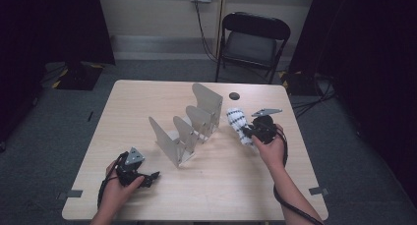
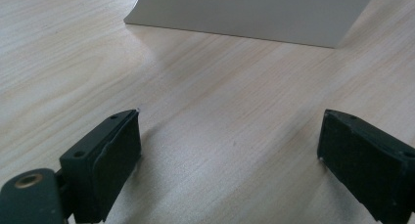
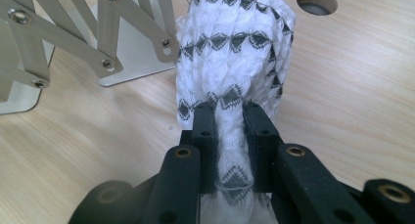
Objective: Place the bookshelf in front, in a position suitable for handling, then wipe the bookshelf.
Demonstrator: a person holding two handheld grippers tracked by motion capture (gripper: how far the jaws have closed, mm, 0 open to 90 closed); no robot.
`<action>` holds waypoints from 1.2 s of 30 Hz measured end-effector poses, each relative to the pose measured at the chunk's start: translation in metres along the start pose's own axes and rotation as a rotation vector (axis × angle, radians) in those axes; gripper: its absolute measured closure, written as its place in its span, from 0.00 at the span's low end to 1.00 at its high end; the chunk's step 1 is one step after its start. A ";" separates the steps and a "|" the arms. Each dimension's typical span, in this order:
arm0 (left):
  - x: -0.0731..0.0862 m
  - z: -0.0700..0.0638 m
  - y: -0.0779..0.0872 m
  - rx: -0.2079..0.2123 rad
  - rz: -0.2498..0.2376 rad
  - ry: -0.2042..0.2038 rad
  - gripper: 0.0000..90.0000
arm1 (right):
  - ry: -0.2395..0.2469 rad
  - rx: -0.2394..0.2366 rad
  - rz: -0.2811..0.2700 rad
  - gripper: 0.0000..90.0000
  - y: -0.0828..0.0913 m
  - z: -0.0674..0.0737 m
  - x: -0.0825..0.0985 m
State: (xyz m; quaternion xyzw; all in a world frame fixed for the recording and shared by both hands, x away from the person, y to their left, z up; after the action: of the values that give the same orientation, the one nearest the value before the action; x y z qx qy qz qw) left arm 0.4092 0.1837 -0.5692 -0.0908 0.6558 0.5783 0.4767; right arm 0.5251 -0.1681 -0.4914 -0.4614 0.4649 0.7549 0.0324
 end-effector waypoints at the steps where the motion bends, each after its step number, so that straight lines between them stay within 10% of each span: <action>1: 0.000 0.000 0.000 0.000 0.000 0.000 0.10 | 0.000 0.000 0.000 0.87 0.000 0.000 0.000; 23: 0.000 0.000 0.000 -0.004 0.001 0.007 0.10 | 0.089 -0.011 -0.126 0.87 0.029 0.023 -0.075; 36: 0.001 0.000 0.002 -0.010 0.001 0.003 0.10 | 0.104 -0.079 -0.024 0.87 -0.027 0.044 -0.027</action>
State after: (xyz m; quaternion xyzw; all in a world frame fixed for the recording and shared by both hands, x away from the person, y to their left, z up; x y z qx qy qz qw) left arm 0.4076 0.1851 -0.5691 -0.0938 0.6537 0.5818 0.4748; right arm 0.5235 -0.1104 -0.4836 -0.5064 0.4303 0.7473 -0.0007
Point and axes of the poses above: each handheld gripper's, and its own axes: y roughly backward along the jaws, x roughly out of its underside, z roughly to its left, the point moved 10 cm from there along -y, roughly forward along the jaws, and after that the axes turned 11 degrees about -x, right-handed, at the moved point
